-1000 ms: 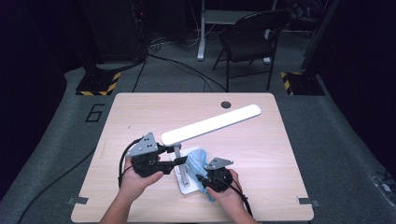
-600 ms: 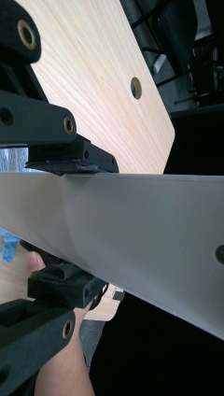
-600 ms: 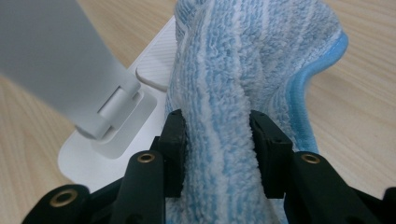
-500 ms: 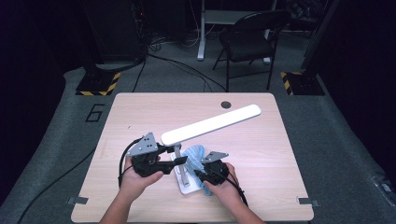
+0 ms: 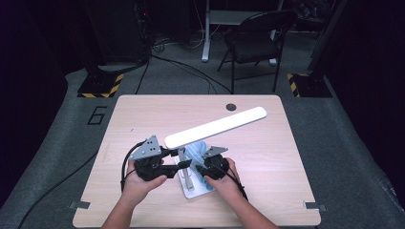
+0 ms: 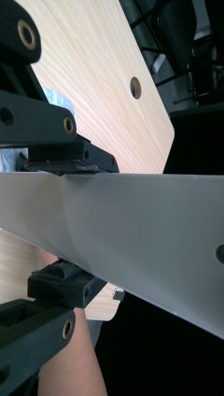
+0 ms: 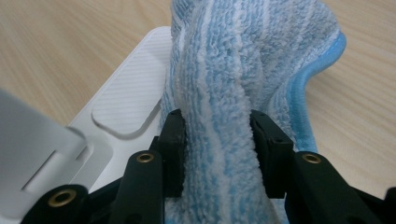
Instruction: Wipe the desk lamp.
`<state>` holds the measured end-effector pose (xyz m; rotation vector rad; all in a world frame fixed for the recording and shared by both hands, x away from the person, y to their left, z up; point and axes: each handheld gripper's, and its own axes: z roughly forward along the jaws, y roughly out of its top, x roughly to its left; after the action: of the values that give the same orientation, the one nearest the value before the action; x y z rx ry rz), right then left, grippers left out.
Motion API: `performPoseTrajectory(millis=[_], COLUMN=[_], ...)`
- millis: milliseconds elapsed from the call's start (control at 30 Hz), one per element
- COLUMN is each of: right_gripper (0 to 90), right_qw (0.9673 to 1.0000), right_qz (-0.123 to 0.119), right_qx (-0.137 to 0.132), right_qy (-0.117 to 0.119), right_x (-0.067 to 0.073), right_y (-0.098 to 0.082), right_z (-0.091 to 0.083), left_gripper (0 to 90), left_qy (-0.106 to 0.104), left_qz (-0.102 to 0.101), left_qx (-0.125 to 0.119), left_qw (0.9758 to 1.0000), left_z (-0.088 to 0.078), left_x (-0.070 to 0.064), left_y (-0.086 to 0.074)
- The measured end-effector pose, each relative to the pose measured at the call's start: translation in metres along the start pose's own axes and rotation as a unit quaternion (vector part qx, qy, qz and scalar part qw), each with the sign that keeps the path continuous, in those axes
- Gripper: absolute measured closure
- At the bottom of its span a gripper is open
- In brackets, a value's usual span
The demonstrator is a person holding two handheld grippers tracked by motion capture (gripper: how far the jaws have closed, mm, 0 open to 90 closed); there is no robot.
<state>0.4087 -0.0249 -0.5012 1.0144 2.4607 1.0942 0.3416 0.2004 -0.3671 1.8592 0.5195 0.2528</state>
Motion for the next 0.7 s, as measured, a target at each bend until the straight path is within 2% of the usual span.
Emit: performPoseTrajectory(millis=[33,67,167,267,333,367,467,500,533,600,667,700], right_gripper=[61.0,61.0,60.9,60.9,60.9,60.9,60.9,60.9,60.9,60.8,60.7,60.7], right_qw=[1.0000,1.0000,1.0000,0.9999,0.9999,0.9999,0.9999,0.9998,0.9998,0.9998,0.9996,0.9997], right_qz=[-0.005,0.002,0.004,-0.002,0.005,-0.006,0.005,-0.002,0.004,-0.001,0.007,-0.005], right_qx=[0.000,-0.001,-0.003,-0.007,-0.005,-0.004,-0.002,-0.003,-0.005,-0.006,-0.009,-0.008], right_qy=[0.001,0.000,-0.005,-0.010,-0.013,-0.012,-0.015,-0.018,-0.021,-0.020,-0.027,-0.024], right_x=[-0.002,-0.002,-0.003,-0.005,-0.005,-0.008,-0.008,-0.009,-0.008,-0.010,-0.010,-0.012], right_y=[0.001,0.002,0.006,0.009,0.011,0.013,0.016,0.017,0.018,0.020,0.022,0.023], right_z=[0.001,0.003,0.007,0.011,0.013,0.014,0.018,0.019,0.020,0.023,0.025,0.026], left_gripper=[51.4,51.4,51.4,51.4,51.4,51.4,51.4,51.4,51.4,51.4,51.4,51.4], left_qy=[0.001,0.001,0.000,-0.001,0.001,0.001,0.000,-0.001,-0.001,-0.001,0.000,0.000], left_qz=[0.000,0.000,-0.002,-0.002,-0.002,-0.001,-0.001,-0.001,-0.001,-0.002,-0.003,-0.003], left_qx=[-0.001,-0.001,0.001,0.000,-0.001,0.000,0.001,0.001,0.001,-0.003,-0.004,-0.004], left_qw=[1.0000,1.0000,1.0000,1.0000,1.0000,1.0000,1.0000,1.0000,1.0000,1.0000,1.0000,1.0000], left_z=[0.000,0.000,0.000,0.000,0.000,0.000,0.000,0.000,0.000,0.000,0.000,0.000], left_x=[0.000,0.000,0.000,0.000,-0.001,-0.001,0.000,0.000,0.000,0.000,0.000,0.000], left_y=[0.000,0.000,0.000,0.000,0.000,0.000,0.000,0.000,0.000,-0.001,-0.001,-0.001])
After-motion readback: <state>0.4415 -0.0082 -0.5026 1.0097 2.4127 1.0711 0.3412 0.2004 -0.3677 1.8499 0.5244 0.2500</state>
